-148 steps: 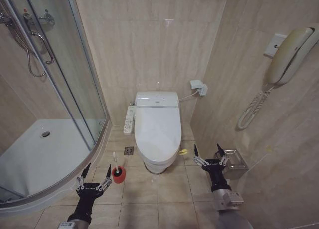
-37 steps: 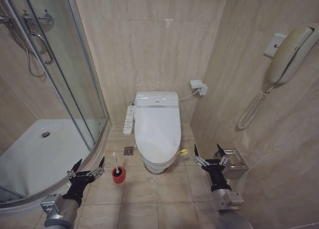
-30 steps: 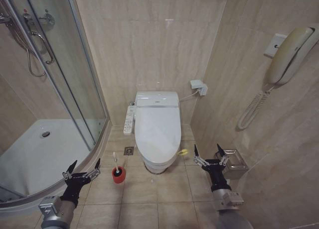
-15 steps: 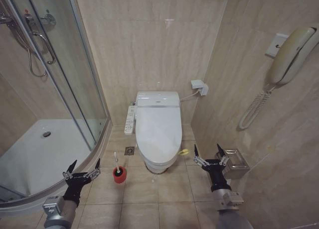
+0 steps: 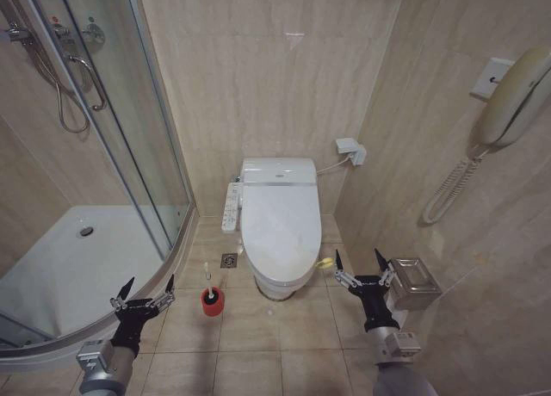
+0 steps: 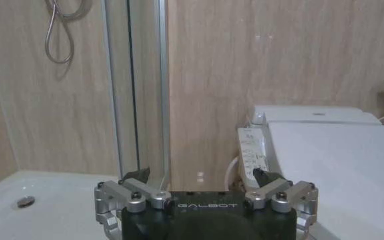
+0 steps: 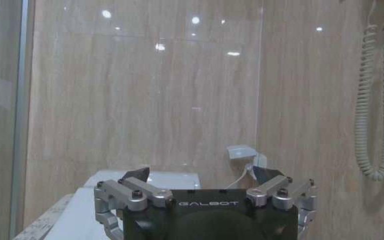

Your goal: Open the toilet lid, clean the toilet bowl with a toilet brush, close the toilet lid, and flush.

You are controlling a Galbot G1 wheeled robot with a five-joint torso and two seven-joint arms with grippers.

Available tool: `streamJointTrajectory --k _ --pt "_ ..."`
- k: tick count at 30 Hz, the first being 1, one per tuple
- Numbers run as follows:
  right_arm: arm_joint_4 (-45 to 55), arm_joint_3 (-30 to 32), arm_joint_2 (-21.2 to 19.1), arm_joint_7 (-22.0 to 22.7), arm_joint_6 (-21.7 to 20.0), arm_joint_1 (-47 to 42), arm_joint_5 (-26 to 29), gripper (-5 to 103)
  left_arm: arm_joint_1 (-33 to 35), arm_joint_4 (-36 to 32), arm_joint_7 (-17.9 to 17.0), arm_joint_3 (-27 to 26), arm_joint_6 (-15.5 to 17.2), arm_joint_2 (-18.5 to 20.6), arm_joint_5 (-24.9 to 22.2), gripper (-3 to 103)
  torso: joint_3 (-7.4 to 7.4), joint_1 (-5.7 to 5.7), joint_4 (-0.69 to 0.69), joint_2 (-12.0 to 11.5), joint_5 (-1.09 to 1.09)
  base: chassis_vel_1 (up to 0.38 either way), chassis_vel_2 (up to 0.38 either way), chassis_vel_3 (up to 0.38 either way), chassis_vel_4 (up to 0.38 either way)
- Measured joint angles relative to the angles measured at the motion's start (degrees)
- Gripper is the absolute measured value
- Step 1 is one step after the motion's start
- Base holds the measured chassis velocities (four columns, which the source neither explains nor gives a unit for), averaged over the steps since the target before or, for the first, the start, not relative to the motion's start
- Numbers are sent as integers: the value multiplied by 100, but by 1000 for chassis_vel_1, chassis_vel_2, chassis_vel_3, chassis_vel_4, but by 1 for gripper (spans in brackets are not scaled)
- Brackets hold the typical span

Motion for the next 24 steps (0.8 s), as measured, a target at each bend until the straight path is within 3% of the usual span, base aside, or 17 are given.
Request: streamJointTrajectory --k 12,24 --pt "0 0 0 -1 0 -1 0 100 -41 91 25 19 -17 -39 35 100 0 -1 0 1 0 -4 3 6 -5" --pt "0 0 0 -2 0 1 0 100 -39 113 66 49 -47 -69 65 100 0 0 2 0 2 -172 165 182 -159"
